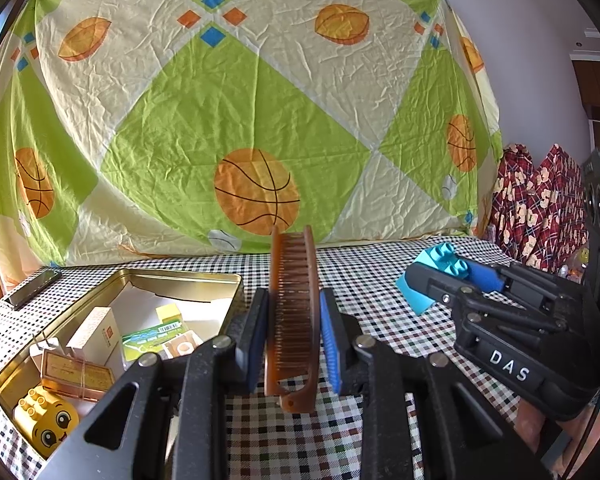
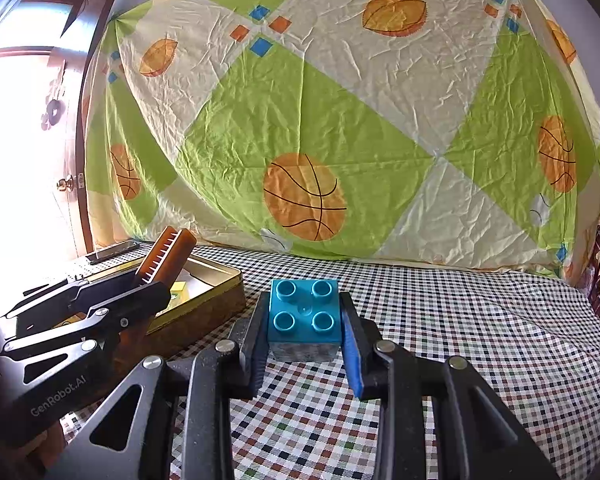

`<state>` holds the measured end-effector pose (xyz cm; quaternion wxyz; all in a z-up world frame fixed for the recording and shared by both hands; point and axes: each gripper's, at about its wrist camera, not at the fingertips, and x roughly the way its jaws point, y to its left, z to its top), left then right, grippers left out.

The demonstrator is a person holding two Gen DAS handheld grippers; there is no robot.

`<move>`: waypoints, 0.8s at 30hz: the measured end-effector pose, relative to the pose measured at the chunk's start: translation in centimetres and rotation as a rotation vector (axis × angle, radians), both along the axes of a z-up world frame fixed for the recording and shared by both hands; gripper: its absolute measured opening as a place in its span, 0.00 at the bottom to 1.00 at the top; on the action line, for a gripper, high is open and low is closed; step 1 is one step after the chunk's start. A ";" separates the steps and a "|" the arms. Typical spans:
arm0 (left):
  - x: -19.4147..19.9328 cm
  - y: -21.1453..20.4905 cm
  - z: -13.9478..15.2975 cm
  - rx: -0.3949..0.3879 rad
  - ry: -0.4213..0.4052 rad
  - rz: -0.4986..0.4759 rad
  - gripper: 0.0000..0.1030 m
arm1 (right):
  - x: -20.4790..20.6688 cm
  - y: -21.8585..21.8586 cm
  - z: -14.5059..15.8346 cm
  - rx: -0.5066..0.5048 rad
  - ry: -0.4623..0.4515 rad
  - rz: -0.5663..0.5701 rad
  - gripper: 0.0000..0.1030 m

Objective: Organize rigid objects
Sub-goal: 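Carry the brown brush and blue block toward the gold tin with both grippers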

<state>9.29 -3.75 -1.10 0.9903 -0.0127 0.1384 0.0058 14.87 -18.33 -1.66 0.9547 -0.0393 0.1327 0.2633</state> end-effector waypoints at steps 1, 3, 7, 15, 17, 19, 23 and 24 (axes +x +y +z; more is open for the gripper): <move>-0.1 0.0 0.0 0.000 -0.001 0.001 0.23 | 0.0 0.0 0.0 0.000 -0.001 0.003 0.33; -0.3 0.1 0.0 -0.001 -0.003 0.002 0.23 | -0.2 0.1 0.0 0.001 -0.002 0.007 0.33; -0.8 0.4 0.0 0.002 -0.005 0.009 0.23 | -0.3 0.1 0.0 0.001 -0.003 0.008 0.33; -1.3 0.9 0.0 -0.004 -0.004 0.017 0.23 | -1.0 0.4 0.0 0.000 -0.002 0.020 0.33; -1.5 1.1 0.0 -0.005 -0.005 0.018 0.23 | -1.2 0.5 0.0 0.002 -0.002 0.026 0.33; -1.6 1.1 0.0 -0.005 -0.005 0.019 0.23 | -1.5 0.6 0.0 0.003 -0.003 0.033 0.33; -1.7 1.3 0.0 -0.006 -0.007 0.019 0.23 | -1.8 0.8 0.0 -0.001 -0.008 0.037 0.33; -1.8 1.3 0.0 -0.006 -0.008 0.019 0.23 | -1.7 0.8 0.0 -0.002 -0.006 0.036 0.33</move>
